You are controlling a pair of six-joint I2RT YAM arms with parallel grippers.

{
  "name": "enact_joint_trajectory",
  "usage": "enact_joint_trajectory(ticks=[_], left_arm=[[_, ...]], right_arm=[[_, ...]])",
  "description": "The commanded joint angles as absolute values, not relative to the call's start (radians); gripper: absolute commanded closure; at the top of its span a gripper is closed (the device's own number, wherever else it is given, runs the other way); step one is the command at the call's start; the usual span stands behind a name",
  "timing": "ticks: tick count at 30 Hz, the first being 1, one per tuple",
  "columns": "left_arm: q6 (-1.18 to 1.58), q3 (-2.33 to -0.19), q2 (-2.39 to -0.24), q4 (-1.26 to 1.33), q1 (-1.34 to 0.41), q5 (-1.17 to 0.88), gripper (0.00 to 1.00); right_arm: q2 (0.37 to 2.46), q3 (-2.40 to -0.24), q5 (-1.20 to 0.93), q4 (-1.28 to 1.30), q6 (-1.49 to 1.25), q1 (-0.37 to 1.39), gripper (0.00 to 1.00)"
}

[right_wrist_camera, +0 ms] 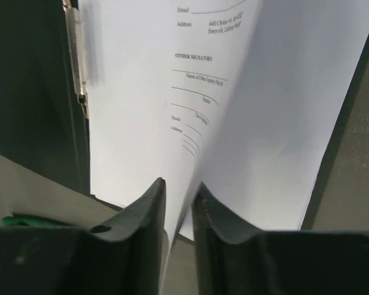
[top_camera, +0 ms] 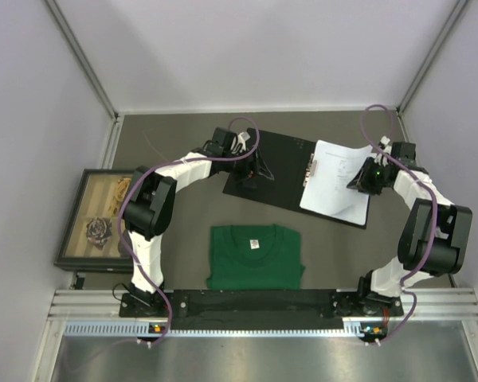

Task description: Put the files into the folder

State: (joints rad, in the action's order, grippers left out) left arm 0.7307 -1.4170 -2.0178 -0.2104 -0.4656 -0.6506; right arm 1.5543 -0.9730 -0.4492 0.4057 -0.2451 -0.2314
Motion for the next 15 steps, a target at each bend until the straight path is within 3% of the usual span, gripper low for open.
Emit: enact_joint_trajectory(ticks=[1, 6, 13, 15], left_arm=[[0.715, -1.408, -1.964, -0.184, -0.465, -0.667, 0.16], [0.712, -1.410, -1.968, -0.183, -0.465, -0.661, 0.16], [0.698, -1.413, -1.974, -0.193, -0.465, -0.652, 0.16], [0.696, -1.414, -1.974, -0.195, -0.465, -0.652, 0.16]], right_arm=[[1.571, -1.037, -0.329, 0.454, -0.216, -0.221, 0.64], [1.536, -1.140, -0.015, 0.571, -0.169, -0.221, 0.36], [1.507, -1.275, 0.261, 0.614, -0.150, -0.140, 0.17], [1.448, -1.221, 0.221, 0.556, -0.149, -0.097, 0.11]])
